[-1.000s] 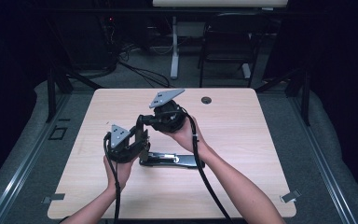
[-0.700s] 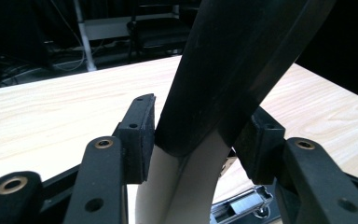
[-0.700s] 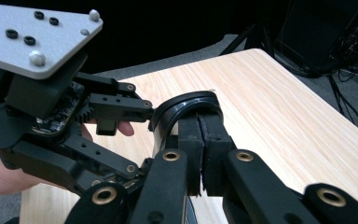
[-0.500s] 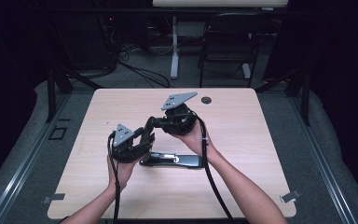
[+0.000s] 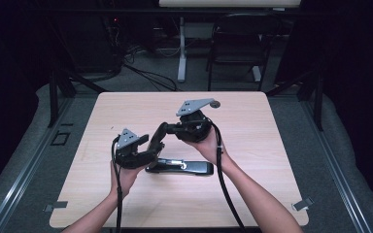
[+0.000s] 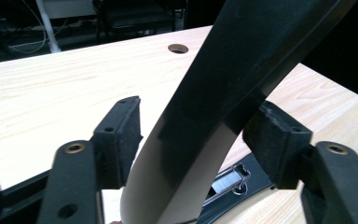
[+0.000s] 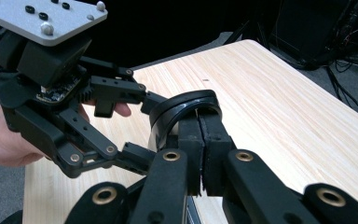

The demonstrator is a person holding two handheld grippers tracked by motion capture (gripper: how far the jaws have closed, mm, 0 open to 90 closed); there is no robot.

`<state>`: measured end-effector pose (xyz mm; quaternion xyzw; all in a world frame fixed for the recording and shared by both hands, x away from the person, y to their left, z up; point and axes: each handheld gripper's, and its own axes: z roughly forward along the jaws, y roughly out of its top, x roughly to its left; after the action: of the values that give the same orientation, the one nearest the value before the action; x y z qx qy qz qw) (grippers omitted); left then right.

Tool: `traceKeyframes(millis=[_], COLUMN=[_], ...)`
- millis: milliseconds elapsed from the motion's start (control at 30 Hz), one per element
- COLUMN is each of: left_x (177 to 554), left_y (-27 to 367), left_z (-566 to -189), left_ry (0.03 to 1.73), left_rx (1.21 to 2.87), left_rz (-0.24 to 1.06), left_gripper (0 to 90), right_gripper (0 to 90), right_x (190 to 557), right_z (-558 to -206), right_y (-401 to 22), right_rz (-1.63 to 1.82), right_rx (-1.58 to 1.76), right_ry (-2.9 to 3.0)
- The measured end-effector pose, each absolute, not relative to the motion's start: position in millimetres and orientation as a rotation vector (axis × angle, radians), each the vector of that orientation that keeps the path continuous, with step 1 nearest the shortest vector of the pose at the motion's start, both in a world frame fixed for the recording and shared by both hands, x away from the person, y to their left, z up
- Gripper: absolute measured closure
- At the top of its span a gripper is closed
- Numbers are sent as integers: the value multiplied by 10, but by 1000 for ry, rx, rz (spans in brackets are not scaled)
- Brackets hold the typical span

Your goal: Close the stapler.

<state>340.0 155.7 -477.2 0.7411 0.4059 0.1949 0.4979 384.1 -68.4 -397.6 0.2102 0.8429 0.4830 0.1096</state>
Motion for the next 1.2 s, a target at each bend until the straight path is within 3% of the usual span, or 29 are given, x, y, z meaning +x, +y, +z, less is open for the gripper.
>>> traceKeyframes(millis=[233, 400, 667, 1200], left_x=[3387, 3412, 3562, 3673], left_y=[1680, 1868, 2031, 2030], left_z=[-4757, -4747, -4865, -5021], left_ry=[943, 970, 1048, 1018], left_rx=[1824, 1795, 1838, 1976], left_rz=[450, 432, 348, 275], left_gripper=[287, 276, 160, 147], right_gripper=[893, 895, 895, 895], right_x=[3837, 3840, 3854, 3858], right_z=[-3999, -4017, -4041, -4075], right_y=[-728, -770, -831, -925], right_rz=[1429, 1425, 1426, 1424], right_rx=[628, 637, 665, 698], right_ry=[2473, 2471, 2471, 2467])
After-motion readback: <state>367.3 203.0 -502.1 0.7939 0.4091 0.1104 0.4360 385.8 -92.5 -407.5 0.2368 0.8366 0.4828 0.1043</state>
